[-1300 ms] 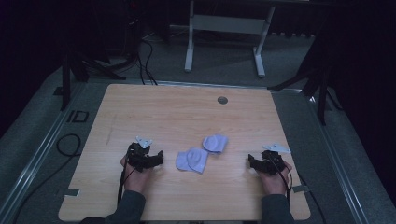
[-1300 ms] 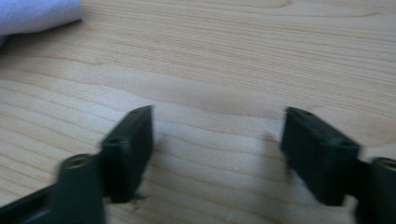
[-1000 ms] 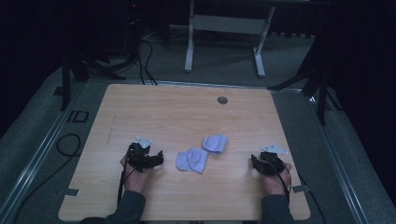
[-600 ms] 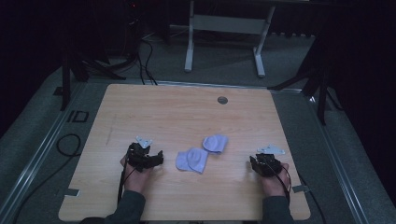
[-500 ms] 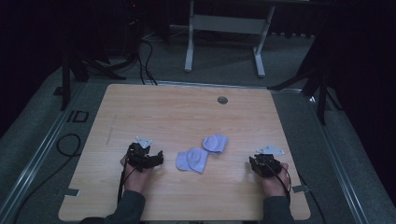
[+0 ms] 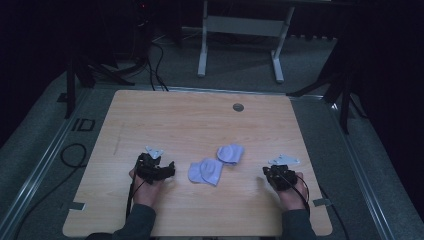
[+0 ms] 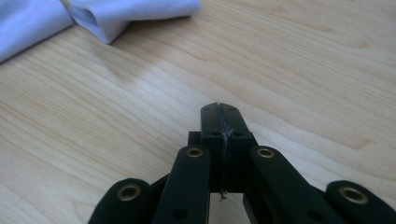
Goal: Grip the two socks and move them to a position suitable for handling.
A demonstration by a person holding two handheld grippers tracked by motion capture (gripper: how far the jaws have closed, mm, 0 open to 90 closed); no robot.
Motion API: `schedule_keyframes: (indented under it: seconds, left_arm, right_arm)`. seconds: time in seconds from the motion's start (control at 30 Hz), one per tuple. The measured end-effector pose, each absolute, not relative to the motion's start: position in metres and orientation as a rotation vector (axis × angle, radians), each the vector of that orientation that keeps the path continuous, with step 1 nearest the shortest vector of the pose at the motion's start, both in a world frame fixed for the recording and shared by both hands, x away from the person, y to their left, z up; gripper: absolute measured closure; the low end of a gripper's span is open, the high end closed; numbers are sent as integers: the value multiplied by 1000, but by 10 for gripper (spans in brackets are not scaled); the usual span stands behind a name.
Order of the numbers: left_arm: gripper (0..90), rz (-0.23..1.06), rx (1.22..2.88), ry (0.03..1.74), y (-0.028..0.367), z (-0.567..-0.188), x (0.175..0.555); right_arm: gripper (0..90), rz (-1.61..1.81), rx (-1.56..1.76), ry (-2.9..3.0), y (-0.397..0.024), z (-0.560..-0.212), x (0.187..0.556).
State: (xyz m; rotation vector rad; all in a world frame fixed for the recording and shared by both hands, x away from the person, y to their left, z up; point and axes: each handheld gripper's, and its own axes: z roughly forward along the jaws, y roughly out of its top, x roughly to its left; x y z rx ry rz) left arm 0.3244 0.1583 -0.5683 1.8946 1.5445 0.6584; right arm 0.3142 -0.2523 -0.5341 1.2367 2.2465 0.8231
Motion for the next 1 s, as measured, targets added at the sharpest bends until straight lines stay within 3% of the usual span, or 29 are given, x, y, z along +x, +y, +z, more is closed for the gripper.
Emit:
schedule_keyframes:
  seconds: [1.0]
  left_arm:
    - [151, 645, 1919, 1518, 157, -568, 325]
  right_arm:
    - [899, 835, 996, 2399, -186, -528, 315]
